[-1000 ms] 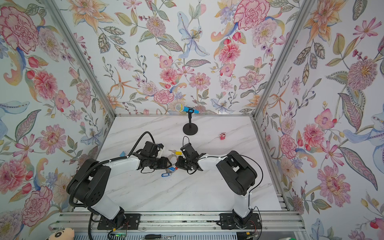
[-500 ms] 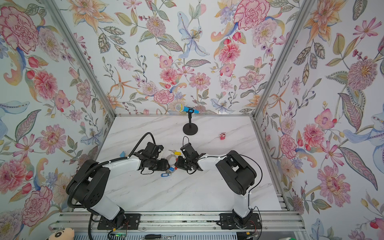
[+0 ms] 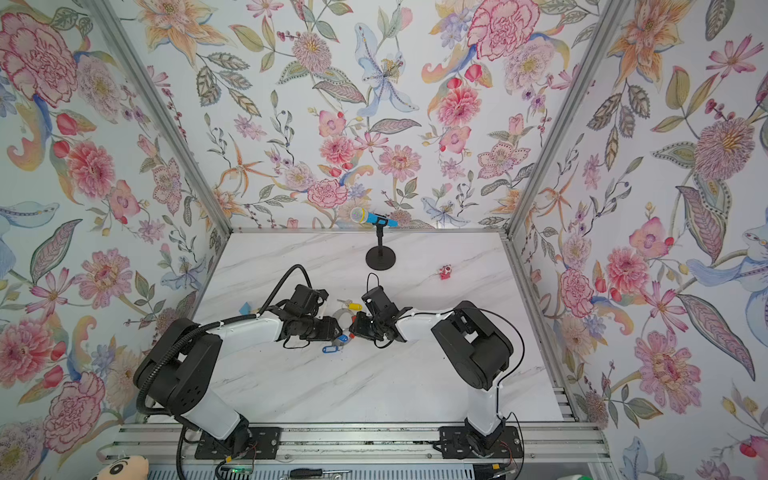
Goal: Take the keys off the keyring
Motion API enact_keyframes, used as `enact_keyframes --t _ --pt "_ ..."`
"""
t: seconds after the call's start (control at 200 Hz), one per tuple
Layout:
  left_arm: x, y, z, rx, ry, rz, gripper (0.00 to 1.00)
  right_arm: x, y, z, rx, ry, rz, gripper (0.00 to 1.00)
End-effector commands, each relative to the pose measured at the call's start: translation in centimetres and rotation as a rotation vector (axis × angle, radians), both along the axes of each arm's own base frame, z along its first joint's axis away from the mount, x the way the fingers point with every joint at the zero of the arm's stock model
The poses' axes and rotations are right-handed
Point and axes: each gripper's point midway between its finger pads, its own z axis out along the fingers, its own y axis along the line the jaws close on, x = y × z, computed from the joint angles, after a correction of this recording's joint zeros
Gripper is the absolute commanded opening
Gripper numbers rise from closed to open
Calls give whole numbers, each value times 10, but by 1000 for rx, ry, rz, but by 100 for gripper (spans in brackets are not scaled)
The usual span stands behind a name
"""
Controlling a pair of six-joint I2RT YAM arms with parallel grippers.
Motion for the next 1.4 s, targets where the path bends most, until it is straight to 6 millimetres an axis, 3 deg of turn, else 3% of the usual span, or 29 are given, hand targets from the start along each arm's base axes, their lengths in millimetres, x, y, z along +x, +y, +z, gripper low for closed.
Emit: enact_keyframes --t 0.0,0.155,0.345,0.365,0.47,0.626,0.891,1.156,1.321,1.396 --pt "-16 -22 -2 -111 64 -32 56 -17 -1 -20 -17 71 21 30" --pt "-10 -32 20 -207 29 -15 55 -20 0 -24 -11 82 27 28" --pt "-1 -33 37 -279 0 29 54 -22 0 -22 2 84 32 27" --pt "1 -34 49 -306 -29 29 53 -22 0 -22 4 84 31 27" --pt "5 -33 58 -351 -47 55 52 -23 0 -20 7 82 33 27" --pt "7 -20 52 -284 -58 68 51 -24 -2 -21 10 86 30 25" --pt "-2 7 21 -92 -19 65 52 -23 -3 -17 14 78 30 25" --pt "-4 28 11 33 -19 85 59 -22 -7 -17 -25 56 35 27" --pt "-5 6 10 -130 -9 117 61 -24 0 -14 -21 49 59 27" --pt "-4 8 7 -121 -9 138 62 -25 1 -14 -23 51 62 27"
